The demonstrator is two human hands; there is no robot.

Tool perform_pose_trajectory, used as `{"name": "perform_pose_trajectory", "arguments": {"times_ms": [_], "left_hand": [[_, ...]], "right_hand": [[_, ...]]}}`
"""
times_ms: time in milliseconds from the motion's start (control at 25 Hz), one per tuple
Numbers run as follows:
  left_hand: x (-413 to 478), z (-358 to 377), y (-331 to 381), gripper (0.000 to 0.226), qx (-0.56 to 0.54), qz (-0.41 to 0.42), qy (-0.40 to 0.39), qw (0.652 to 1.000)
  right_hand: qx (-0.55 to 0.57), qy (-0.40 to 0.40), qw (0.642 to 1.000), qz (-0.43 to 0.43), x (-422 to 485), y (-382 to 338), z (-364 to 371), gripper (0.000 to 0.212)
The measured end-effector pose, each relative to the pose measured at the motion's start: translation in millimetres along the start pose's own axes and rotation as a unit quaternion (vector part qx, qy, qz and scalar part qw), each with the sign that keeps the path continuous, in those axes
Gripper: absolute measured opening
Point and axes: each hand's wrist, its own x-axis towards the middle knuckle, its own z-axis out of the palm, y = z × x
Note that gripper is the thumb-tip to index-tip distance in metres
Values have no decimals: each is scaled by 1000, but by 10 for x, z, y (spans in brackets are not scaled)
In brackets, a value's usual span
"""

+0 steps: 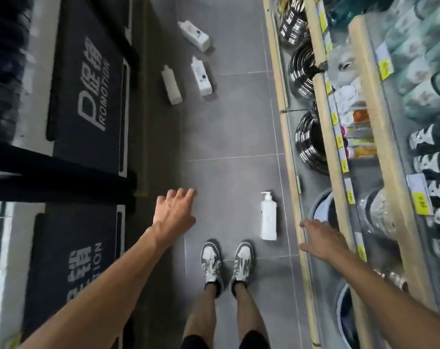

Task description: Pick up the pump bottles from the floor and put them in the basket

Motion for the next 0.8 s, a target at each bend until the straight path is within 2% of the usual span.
{"name": "perform_pose_trajectory", "arguments": {"times_ms": [200,440,640,800], "left_hand": [[961,893,-74,72,40,29,-20,999],[1754,2308,-46,75,10,3,-104,995],[2149,3405,-44,71,0,-7,-136,991],[2397,4036,-68,67,34,2,-134,990]], "right_hand": [[-64,-22,997,-37,1109,-17,476,63],[-38,-57,997,-28,2310,80,1382,65],[83,-55,994,52,3218,91,2127,71],[229,-12,963,143,3883,33,2662,91]]}}
